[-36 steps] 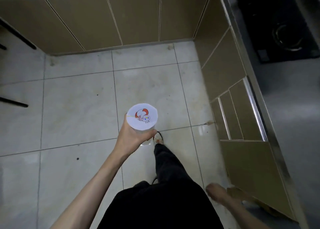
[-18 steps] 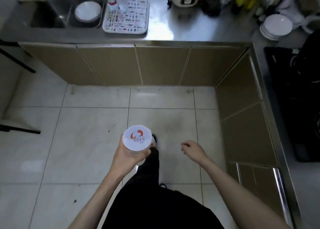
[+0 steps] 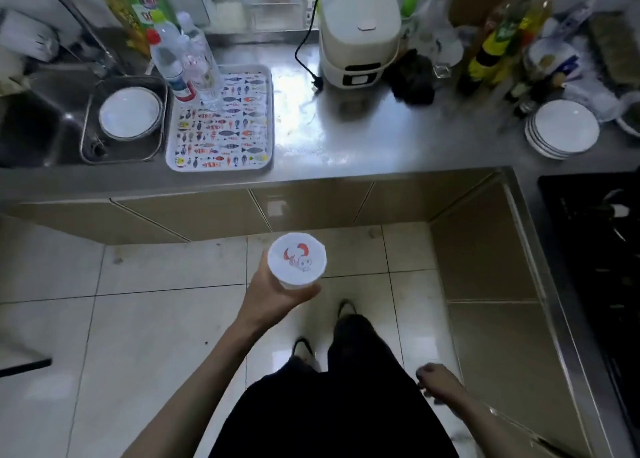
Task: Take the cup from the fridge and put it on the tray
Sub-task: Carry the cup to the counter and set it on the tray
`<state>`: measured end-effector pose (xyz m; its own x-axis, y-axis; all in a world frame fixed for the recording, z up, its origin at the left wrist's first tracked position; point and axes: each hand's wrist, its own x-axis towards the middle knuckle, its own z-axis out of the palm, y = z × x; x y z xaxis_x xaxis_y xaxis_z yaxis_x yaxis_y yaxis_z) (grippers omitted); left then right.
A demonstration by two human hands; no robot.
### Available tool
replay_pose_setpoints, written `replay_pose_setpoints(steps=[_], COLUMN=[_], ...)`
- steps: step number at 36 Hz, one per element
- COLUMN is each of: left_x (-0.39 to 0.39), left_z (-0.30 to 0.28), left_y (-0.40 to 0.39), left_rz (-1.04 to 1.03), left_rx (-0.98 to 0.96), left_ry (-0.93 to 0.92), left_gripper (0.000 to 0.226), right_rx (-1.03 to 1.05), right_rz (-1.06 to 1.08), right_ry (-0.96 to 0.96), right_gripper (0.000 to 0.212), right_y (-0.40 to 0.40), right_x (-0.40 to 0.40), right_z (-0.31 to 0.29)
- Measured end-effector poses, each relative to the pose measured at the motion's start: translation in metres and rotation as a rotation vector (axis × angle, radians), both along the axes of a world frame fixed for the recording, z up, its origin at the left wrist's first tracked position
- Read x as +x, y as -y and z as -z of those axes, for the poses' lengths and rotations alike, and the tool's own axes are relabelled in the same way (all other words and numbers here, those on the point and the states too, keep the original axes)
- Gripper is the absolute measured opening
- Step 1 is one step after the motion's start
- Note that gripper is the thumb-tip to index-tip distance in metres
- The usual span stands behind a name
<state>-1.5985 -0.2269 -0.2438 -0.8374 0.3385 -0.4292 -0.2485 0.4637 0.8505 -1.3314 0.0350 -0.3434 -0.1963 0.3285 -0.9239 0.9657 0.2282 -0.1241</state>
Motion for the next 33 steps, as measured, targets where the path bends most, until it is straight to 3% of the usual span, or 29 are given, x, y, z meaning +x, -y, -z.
replay_pose_setpoints(steps=[7,14,22,26,33], left_x=[-0.103,-0.181,-0.294,-0.357,-0.466], left_z=[0.011,0.015,0.017,0.035,0.062], left_y=[-0.072,-0.110,-0.114,-0.110,-0.109], left_rz=[-0.127,-0.332,-0.463,-0.487,-0.479], left_rx=[0.035,0.027,-0.021,-0.075,-0.112], left_ry=[-0.018,0.030,0.010,-0.031,-0.076], left_gripper=[0.083,0.079,0.093,0.087,0.092], right_rx=[0.018,-0.052,-0.064,-0.062,-0.002], right_rz=[-0.096,-0.190,-0.323,-0.295,-0.392], right_ry=[0.058,-0.091,-0.333,-0.344,-0.184], right_gripper=[0.026,0.021,0.021,0.019,0.027], right_y=[-0.067,-0.109,-0.117,-0.115,-0.101], right_x=[-0.124,-0.312,-0.517,-0.568,-0.587], right_z=[0.024,0.015,-0.007,-0.001,0.011])
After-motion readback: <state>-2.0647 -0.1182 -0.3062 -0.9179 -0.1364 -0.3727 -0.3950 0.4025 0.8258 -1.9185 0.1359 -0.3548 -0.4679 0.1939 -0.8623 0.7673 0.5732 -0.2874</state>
